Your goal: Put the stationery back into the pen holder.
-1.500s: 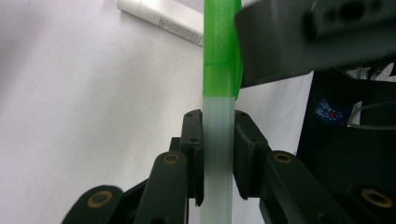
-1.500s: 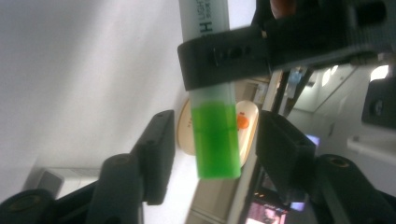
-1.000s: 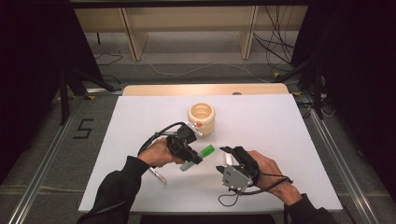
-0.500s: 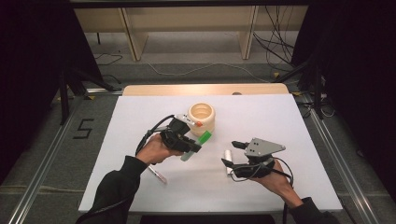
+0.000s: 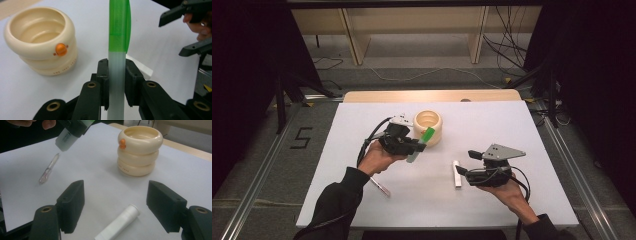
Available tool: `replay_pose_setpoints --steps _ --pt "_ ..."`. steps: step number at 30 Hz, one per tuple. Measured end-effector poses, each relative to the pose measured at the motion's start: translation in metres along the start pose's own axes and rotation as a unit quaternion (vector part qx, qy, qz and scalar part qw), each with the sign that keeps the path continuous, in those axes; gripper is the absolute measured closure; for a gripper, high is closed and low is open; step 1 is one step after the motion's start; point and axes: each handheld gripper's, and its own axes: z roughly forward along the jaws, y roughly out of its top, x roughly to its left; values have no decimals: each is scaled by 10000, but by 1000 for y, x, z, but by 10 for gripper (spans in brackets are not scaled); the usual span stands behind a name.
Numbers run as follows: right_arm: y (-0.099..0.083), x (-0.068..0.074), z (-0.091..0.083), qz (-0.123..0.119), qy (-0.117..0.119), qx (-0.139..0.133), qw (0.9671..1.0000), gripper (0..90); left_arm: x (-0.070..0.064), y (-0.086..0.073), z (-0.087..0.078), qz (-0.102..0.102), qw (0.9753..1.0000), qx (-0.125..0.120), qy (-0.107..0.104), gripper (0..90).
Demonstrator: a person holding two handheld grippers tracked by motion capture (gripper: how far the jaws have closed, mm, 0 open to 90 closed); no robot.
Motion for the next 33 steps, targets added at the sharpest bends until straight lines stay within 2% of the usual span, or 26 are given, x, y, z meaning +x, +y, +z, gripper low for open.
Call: replay_pose_setpoints --steps 4,8,18,23,25,33 --pt "-3 -2 -2 109 -57 -4 9999 317 3 1 -3 -121 9993 -320 150 766" --pt "-5 -2 -4 152 -103 -49 9998 318 5 2 -5 -157 9981 -513 288 766" --pt "-11 -3 -10 388 -83 -98 9992 296 18 8 -9 -483 9931 -954 479 766" --pt "-15 -5 -13 515 -38 -100 9986 276 24 14 -7 -529 9919 -1021 543 766" --pt "-17 -5 -14 567 -17 -129 9983 269 26 17 -5 -604 9905 -1102 564 766" --pt "-21 -1 -15 548 52 -65 9985 258 36 31 5 -644 9887 -1146 714 766"
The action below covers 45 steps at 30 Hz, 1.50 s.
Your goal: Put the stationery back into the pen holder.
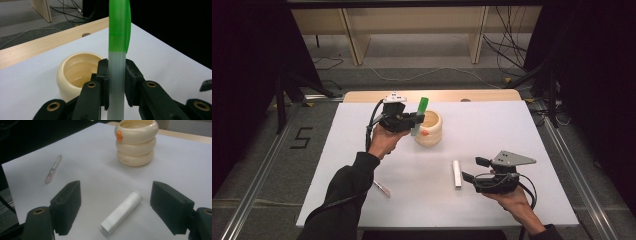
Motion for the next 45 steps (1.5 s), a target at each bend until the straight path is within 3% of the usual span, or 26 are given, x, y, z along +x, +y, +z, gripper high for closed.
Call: replay_pose_setpoints --steps 4,23,27,45 --pt "0 0 0 -8 15 -14 10000 258 1 4 6 44 10000 20 44 766" --pt "-3 1 1 -13 65 19 10000 259 9 19 31 -104 9993 -248 272 766" --pt "-3 1 1 -6 84 13 10000 259 12 19 39 -214 9988 -270 339 766" --pt "-3 3 3 -60 146 31 9999 260 20 12 64 -359 9978 -263 499 765"
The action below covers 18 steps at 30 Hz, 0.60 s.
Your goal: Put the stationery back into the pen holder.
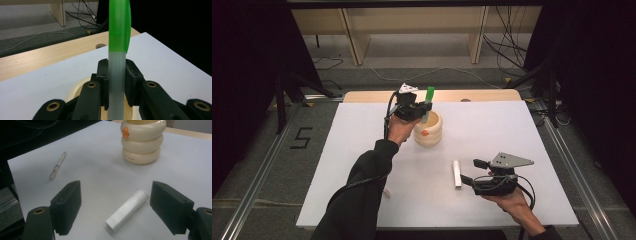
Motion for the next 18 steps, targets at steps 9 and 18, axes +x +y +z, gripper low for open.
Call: replay_pose_setpoints --steps 9,18 --pt "0 1 0 -19 21 42 10000 262 1 -5 7 -34 10000 5 56 763" --pt "0 1 1 -27 38 62 10000 261 2 -8 12 -49 9999 -6 138 762"
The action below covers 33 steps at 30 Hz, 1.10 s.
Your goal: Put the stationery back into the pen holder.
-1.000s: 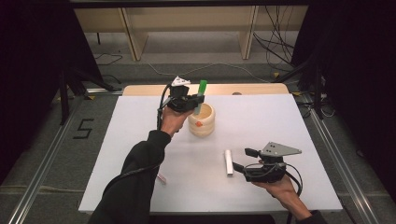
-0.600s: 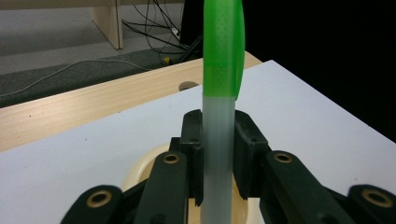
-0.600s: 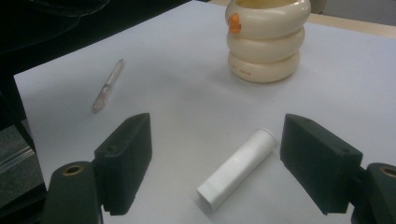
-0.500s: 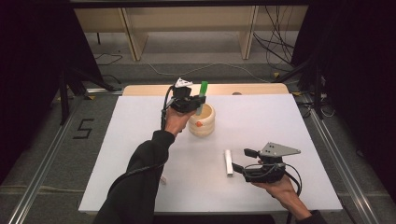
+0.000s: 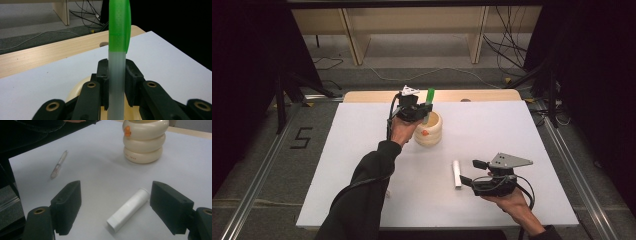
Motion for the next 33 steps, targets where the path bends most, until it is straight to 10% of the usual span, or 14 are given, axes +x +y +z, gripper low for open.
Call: replay_pose_setpoints --steps 29,33 --pt "0 1 1 -23 30 25 10000 262 0 -13 12 -75 9998 129 154 752" --pt "0 1 1 -26 29 27 10000 262 0 -12 9 -44 9996 167 212 591"
